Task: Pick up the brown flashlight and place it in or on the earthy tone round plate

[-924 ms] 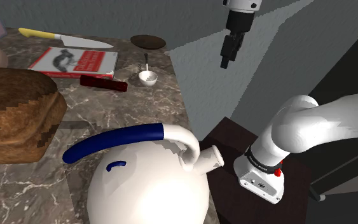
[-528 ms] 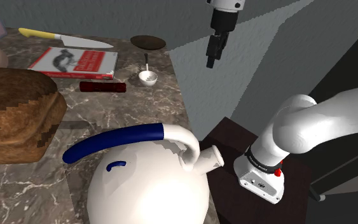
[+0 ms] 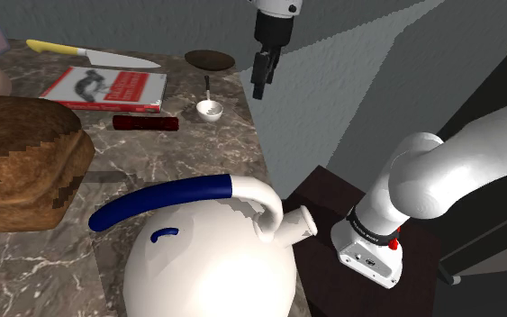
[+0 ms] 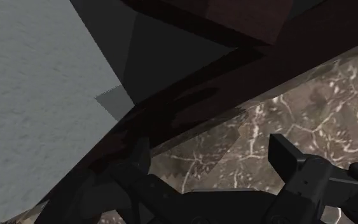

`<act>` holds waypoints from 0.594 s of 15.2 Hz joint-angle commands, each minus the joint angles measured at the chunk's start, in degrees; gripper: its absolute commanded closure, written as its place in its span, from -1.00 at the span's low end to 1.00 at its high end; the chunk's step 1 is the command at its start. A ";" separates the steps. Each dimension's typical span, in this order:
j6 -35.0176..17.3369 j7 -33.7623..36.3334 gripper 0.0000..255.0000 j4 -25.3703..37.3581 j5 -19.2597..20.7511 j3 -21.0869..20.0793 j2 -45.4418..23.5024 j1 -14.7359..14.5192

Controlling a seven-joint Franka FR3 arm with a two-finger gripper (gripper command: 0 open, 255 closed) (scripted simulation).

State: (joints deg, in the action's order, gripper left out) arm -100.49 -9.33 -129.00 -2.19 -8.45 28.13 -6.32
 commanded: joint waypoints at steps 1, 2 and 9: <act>-2.04 -0.22 -1.00 2.01 0.15 -1.47 -2.95 -0.98; -2.92 -0.27 -1.00 3.03 0.31 -2.22 -4.34 -1.44; -8.03 -0.13 -1.00 10.97 2.74 -7.55 -14.09 -4.46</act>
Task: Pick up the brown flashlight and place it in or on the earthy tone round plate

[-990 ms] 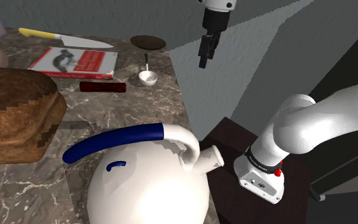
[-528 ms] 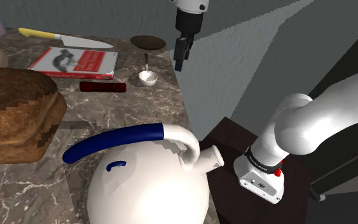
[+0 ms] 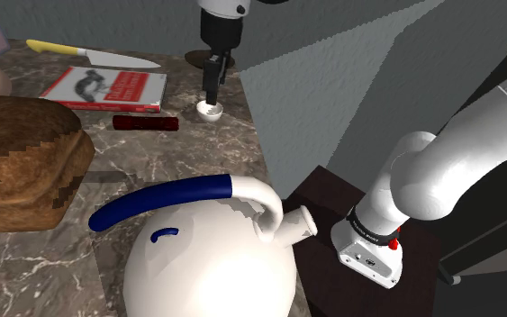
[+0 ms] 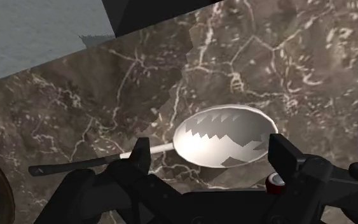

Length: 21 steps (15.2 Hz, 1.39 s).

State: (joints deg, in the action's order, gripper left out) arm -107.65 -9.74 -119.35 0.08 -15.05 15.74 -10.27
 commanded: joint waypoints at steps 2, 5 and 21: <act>-2.00 0.49 -1.00 3.83 1.64 -2.47 -4.52 -1.37; -3.40 0.93 -1.00 7.77 3.81 -4.72 -8.78 -2.72; -10.26 2.71 -1.00 11.36 9.74 -8.01 -18.08 -5.37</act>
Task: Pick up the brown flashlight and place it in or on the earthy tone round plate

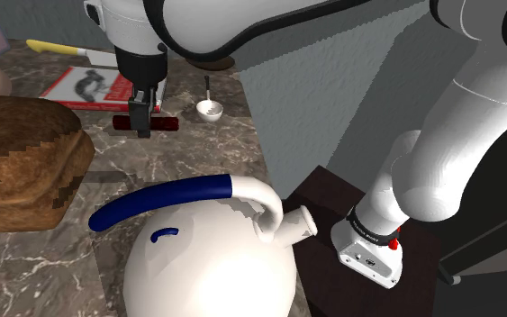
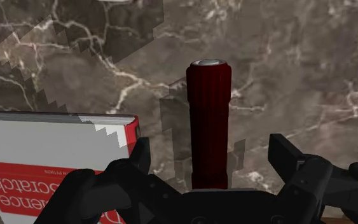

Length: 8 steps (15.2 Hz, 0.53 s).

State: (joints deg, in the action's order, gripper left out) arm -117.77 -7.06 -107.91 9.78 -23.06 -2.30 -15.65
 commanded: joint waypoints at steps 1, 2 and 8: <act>-0.14 0.02 -1.00 -0.08 0.03 0.00 -0.04 0.00; -0.14 0.02 -1.00 -0.08 0.03 0.00 -0.04 0.00; -0.13 0.02 1.00 -0.07 0.03 0.00 -0.04 0.00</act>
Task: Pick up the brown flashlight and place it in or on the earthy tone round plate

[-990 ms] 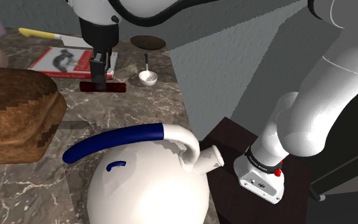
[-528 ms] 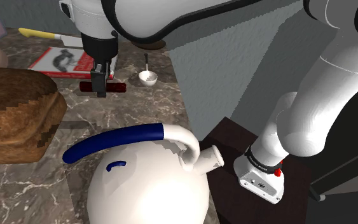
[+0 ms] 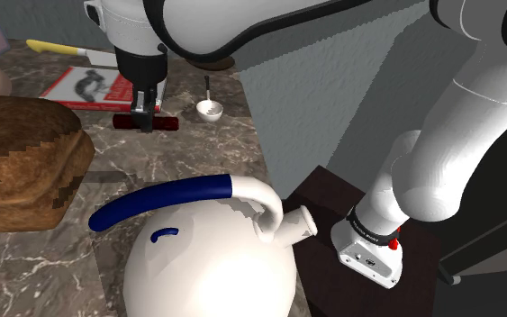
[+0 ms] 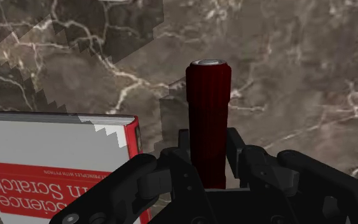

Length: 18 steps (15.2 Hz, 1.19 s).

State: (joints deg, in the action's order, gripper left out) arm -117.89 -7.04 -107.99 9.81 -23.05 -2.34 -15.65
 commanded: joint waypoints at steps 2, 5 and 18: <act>0.00 0.00 1.00 0.00 0.00 0.00 0.00 0.00; 0.00 0.00 1.00 0.00 0.00 0.00 0.00 0.00; 8.17 -1.39 1.00 7.56 -0.90 -0.10 0.78 -0.06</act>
State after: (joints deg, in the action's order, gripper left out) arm -110.54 -8.17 -101.18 9.02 -23.19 -1.64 -15.76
